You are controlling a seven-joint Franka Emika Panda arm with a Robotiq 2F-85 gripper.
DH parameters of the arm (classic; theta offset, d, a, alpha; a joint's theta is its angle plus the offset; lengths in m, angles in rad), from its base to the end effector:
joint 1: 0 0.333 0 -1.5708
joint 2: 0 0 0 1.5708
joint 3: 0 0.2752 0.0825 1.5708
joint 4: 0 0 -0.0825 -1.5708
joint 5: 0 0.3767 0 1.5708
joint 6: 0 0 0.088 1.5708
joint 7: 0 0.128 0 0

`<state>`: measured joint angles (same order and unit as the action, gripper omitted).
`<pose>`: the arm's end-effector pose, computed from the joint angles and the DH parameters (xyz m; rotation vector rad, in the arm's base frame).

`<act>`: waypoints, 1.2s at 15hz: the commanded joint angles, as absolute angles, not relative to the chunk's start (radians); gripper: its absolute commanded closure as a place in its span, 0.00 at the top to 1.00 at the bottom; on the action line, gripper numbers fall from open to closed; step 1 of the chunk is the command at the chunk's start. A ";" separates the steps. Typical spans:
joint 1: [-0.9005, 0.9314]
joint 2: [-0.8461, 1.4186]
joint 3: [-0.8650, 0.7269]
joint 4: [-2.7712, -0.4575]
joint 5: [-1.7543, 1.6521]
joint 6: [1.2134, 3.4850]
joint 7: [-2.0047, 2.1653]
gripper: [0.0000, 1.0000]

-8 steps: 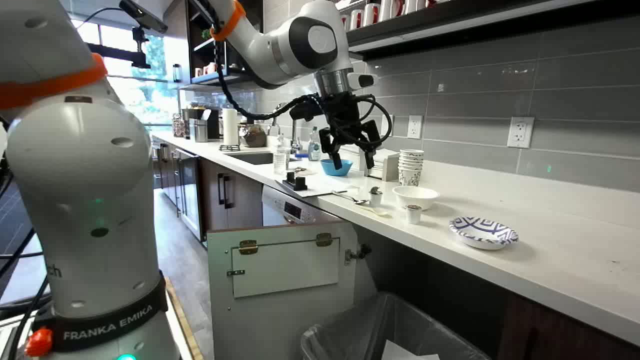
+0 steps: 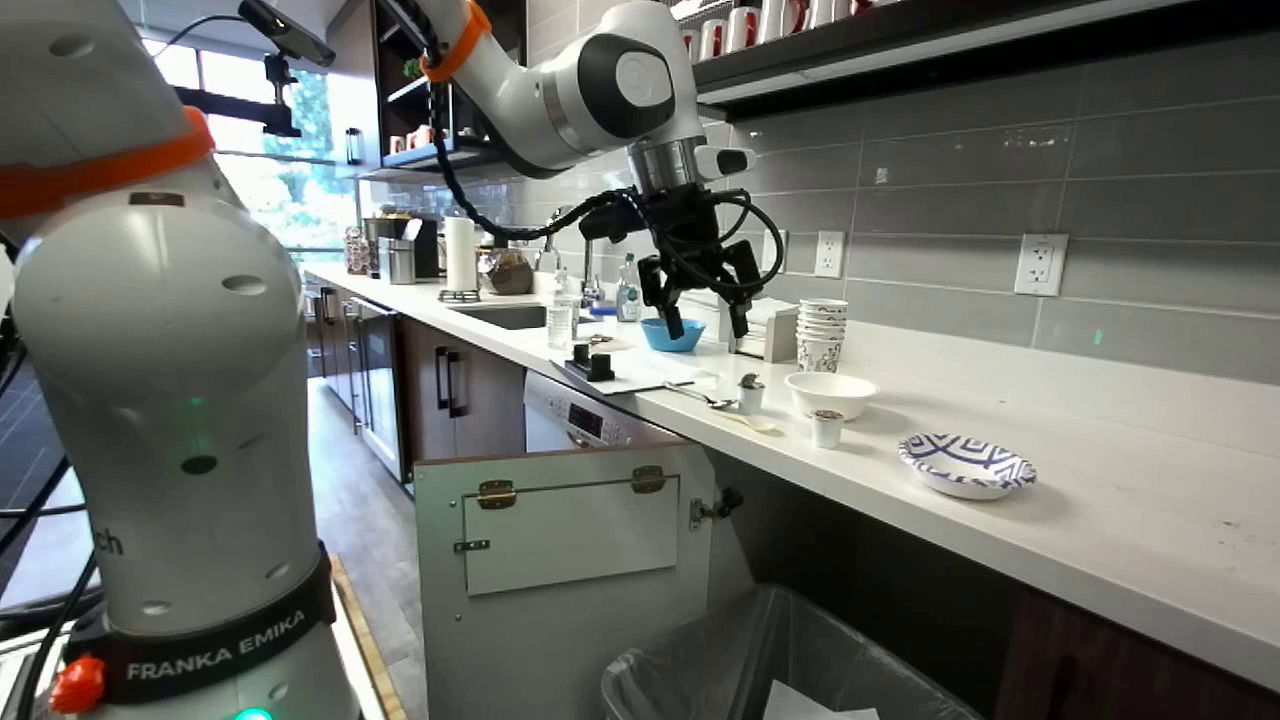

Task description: Use the white spoon to collect some coffee beans from the coffee pod on the left then place them inside the white bowl.

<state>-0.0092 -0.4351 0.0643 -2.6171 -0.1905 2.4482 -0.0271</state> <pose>0.4330 0.0196 0.3683 2.9353 0.3100 0.3936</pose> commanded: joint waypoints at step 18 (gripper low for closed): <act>0.103 0.066 -0.002 -2.146 -0.010 2.287 -0.802 1.00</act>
